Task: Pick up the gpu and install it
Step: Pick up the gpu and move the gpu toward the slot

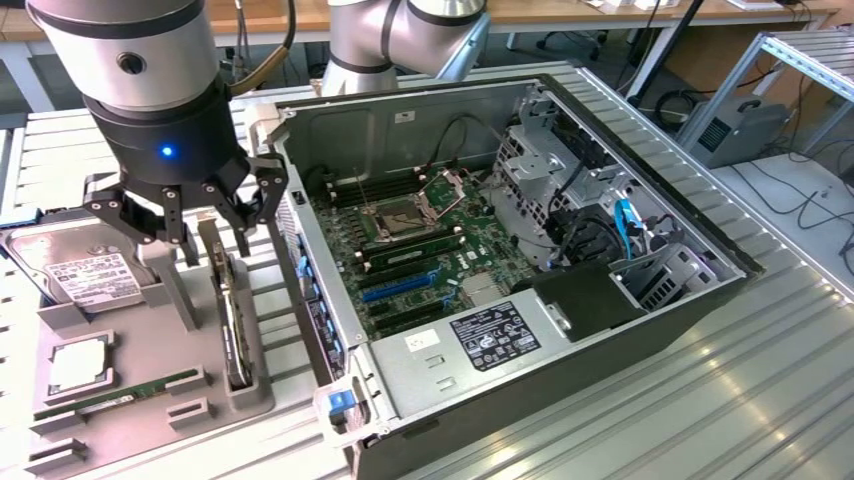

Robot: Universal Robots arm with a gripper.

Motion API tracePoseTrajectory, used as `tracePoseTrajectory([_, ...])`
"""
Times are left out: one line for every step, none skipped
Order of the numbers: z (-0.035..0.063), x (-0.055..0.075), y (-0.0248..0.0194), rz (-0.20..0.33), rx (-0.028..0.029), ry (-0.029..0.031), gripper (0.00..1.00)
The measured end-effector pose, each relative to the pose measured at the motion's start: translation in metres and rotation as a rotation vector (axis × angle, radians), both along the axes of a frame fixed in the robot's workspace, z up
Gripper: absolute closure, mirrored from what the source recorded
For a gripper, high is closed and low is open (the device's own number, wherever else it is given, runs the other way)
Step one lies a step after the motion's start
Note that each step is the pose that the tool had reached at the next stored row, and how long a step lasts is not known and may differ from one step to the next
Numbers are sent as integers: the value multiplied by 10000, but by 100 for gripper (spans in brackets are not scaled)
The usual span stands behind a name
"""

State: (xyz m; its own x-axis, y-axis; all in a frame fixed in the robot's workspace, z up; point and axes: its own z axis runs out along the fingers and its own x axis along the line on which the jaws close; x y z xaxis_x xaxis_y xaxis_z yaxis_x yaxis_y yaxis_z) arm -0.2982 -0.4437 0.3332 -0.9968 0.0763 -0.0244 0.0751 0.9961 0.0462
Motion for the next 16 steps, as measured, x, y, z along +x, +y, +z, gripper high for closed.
tracePoseTrajectory([0,0,0,0,-24,0,52])
tracePoseTrajectory([0,0,1,0,-63,1,52])
tracePoseTrajectory([0,0,1,0,-114,0,52])
tracePoseTrajectory([-1,0,1,0,-144,0,52])
tracePoseTrajectory([0,0,2,0,-166,0,52])
tracePoseTrajectory([-1,0,2,0,-189,0,52])
tracePoseTrajectory([-1,0,2,0,-210,0,52])
tracePoseTrajectory([-1,0,2,0,-233,0,52])
tracePoseTrajectory([-1,0,2,0,-255,0,52])
tracePoseTrajectory([-1,0,2,0,-275,0,52])
tracePoseTrajectory([-1,0,3,0,-296,0,52])
tracePoseTrajectory([-1,0,3,0,-316,0,52])
tracePoseTrajectory([-1,0,3,0,-335,0,52])
tracePoseTrajectory([-1,0,2,0,-345,1,52])
tracePoseTrajectory([-2,0,2,1,-348,2,52])
tracePoseTrajectory([-5,0,3,0,-348,1,52])
